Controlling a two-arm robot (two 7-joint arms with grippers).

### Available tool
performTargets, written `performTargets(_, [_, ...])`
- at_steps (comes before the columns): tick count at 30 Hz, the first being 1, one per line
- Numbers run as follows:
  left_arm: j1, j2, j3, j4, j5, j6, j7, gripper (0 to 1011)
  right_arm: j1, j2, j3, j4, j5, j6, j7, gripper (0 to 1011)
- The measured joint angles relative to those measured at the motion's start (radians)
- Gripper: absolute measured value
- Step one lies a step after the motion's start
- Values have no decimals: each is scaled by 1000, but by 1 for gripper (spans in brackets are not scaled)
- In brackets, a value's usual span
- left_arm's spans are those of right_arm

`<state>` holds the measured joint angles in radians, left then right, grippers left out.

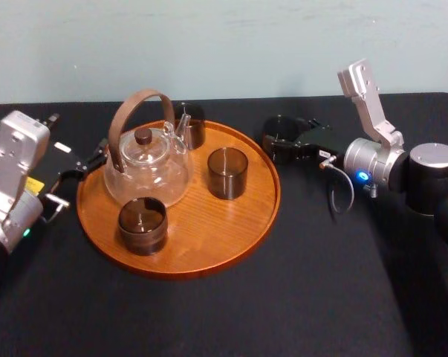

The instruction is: Pick up the glass from the table and place it on the tray.

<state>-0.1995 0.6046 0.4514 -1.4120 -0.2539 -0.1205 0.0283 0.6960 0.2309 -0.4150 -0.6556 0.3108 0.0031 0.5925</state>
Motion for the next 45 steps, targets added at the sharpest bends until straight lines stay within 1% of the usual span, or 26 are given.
performTargets(13, [0, 0, 0, 0, 0, 0, 0, 1001, 45, -35, 9, 85, -32, -28, -1, 1002])
performTargets(19, [0, 0, 0, 0, 0, 0, 0, 1001, 56, -46, 15, 110, -46, -35, 0, 1002])
performTargets(25, [0, 0, 0, 0, 0, 0, 0, 1001, 50, -46, 17, 99, -62, -47, 0, 1002])
performTargets(33, [0, 0, 0, 0, 0, 0, 0, 1001, 51, -46, 17, 100, -61, -46, 0, 1002])
performTargets(34, [0, 0, 0, 0, 0, 0, 0, 1001, 51, -46, 17, 100, -61, -46, 0, 993])
performTargets(35, [0, 0, 0, 0, 0, 0, 0, 1001, 51, -46, 17, 101, -60, -46, 0, 960])
performTargets(36, [0, 0, 0, 0, 0, 0, 0, 1001, 51, -46, 17, 101, -60, -46, 0, 960])
performTargets(38, [0, 0, 0, 0, 0, 0, 0, 1001, 52, -46, 17, 101, -59, -46, 0, 906])
performTargets(45, [0, 0, 0, 0, 0, 0, 0, 1001, 52, -46, 16, 102, -57, -44, 0, 905])
